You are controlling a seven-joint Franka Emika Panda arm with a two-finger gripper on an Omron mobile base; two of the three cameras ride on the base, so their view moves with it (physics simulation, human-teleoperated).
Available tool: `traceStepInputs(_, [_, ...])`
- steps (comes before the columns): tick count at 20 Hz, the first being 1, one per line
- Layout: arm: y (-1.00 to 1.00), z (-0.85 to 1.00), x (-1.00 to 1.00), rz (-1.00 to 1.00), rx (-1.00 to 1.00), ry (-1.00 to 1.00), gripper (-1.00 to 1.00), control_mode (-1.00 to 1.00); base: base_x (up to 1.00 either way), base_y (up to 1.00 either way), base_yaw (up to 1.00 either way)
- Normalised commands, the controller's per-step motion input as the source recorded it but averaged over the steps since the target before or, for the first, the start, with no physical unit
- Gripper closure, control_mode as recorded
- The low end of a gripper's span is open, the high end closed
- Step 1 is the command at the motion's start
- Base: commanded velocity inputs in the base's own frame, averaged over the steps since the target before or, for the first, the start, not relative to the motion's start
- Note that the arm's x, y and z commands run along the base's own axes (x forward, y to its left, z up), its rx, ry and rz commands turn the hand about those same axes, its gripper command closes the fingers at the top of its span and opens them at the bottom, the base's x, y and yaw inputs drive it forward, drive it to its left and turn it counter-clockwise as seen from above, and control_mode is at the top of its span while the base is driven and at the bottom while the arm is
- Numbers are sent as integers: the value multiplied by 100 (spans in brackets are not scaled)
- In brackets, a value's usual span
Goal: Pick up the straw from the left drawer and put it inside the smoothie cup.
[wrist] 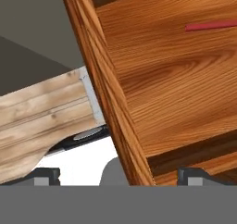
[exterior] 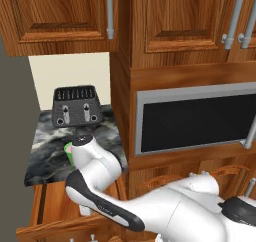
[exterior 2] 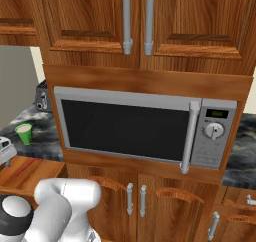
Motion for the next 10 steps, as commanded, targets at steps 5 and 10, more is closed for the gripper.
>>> traceStepInputs(5, [16,-67,42,5,-1,13,-100,-100,0,0,0])
traceStepInputs(10, [19,-51,10,2,0,7,-100,-100,0,0,0])
